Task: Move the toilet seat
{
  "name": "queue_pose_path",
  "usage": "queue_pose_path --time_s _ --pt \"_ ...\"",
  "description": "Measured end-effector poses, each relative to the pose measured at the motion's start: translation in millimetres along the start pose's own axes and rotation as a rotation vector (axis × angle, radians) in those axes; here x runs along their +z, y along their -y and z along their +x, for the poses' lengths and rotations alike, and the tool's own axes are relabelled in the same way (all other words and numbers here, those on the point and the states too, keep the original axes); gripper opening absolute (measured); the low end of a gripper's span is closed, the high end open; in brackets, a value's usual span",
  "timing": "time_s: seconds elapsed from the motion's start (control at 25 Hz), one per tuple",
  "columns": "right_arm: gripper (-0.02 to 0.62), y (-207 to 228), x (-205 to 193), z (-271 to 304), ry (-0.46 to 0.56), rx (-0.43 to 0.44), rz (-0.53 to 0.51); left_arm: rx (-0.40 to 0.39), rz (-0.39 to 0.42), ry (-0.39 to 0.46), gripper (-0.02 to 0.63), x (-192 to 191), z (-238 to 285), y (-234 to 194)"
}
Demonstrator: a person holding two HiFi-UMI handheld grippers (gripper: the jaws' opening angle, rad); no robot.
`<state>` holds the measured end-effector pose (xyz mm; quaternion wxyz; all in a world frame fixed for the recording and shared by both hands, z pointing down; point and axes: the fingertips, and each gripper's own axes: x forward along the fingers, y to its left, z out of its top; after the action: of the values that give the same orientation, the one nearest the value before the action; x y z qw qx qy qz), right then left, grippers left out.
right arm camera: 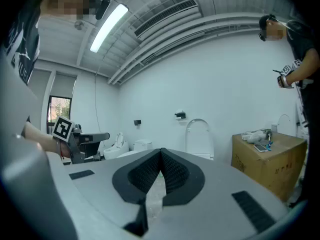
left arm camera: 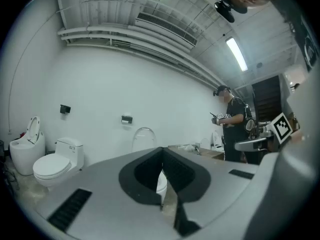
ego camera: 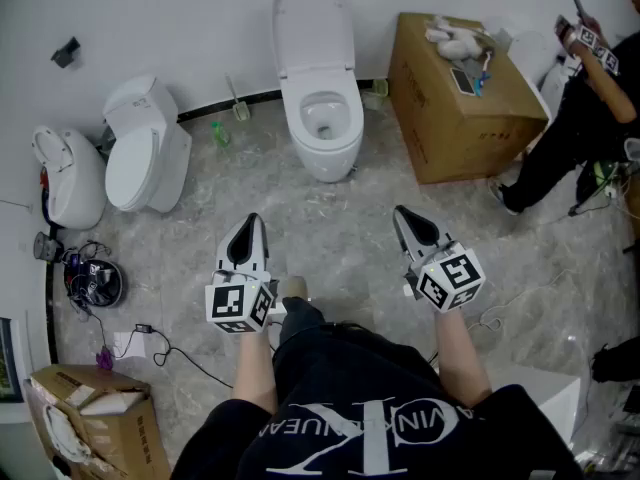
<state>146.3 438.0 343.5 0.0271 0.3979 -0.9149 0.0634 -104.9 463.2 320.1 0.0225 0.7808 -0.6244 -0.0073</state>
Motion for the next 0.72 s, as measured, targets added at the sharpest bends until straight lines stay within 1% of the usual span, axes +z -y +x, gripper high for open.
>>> queue_pose_path --time_s 0.4,0.6,0.72 --pt "0.009 15.1 6.0 5.3 0.011 0.010 -0.005 0.004 0.008 0.014 0.003 6.6 17.7 8.2" --pt "0.011 16.9 0.9 18.3 -0.004 0.024 0.000 0.002 0.000 -0.009 0.003 0.1 28.4 1.4" --pt "0.011 21.5 -7.0 31.6 -0.026 0.017 0.006 -0.003 -0.030 -0.034 0.005 -10.9 41.4 -8.0"
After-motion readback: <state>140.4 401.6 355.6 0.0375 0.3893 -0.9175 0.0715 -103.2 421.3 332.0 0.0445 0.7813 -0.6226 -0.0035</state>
